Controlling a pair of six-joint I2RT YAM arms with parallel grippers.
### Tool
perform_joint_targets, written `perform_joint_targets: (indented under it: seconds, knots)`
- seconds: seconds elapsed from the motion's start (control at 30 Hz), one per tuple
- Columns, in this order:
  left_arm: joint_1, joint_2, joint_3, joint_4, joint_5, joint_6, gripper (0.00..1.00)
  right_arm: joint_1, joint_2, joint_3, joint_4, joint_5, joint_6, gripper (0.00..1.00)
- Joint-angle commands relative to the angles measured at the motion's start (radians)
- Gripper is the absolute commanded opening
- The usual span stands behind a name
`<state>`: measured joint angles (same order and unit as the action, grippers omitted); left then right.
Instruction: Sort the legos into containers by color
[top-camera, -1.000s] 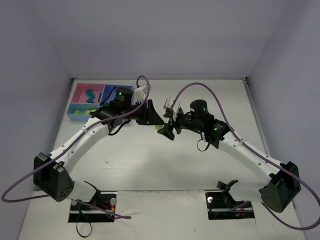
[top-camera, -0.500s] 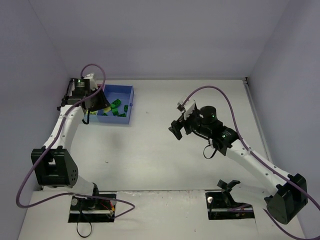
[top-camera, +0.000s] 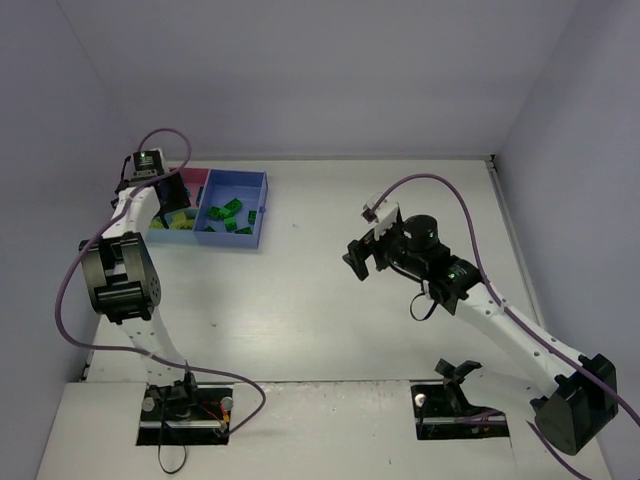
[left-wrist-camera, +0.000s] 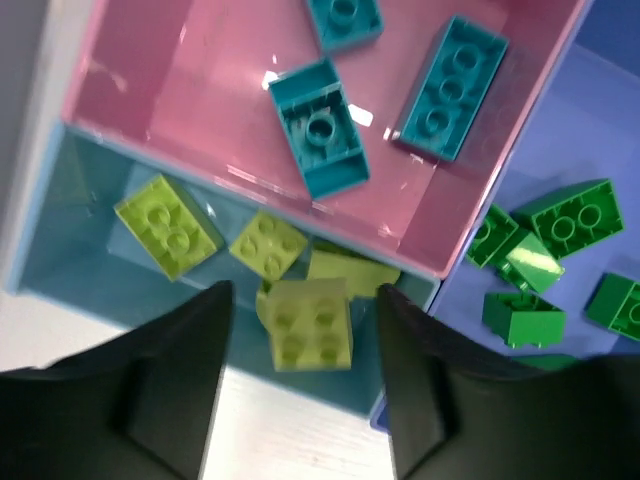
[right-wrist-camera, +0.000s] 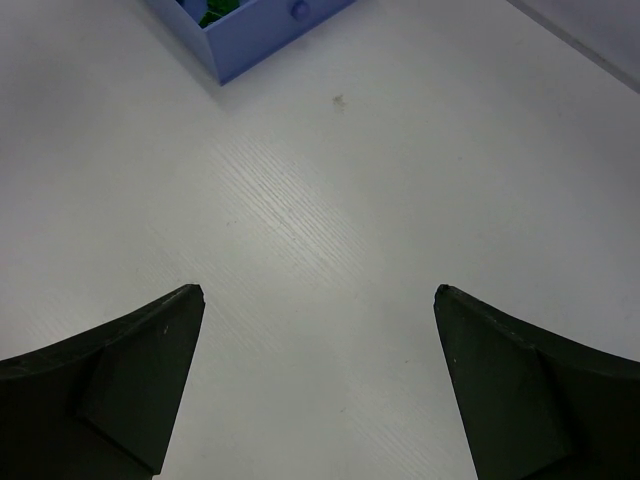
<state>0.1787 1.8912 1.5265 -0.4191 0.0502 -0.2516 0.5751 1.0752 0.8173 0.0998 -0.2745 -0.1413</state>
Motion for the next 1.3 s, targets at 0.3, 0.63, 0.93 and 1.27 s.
perform_joint_targets:
  seconds: [0.3,0.63,0.93,1.27]
  knots:
    - [-0.001,-0.313,-0.083,0.017,-0.003,-0.028,0.69,-0.044,0.028,0.105,0.034,0.130,0.101,1.00]
    - [-0.054,-0.748,-0.149,-0.242,-0.004,-0.021,0.72,-0.118,0.019,0.284,-0.146,0.475,0.322,1.00]
    - [-0.136,-1.023,-0.132,-0.354,-0.041,-0.026,0.73,-0.126,-0.024,0.381,-0.199,0.736,0.192,1.00]
    - [-0.254,-1.152,-0.226,-0.310,-0.134,-0.078,0.73,-0.126,-0.119,0.301,-0.201,0.784,0.264,1.00]
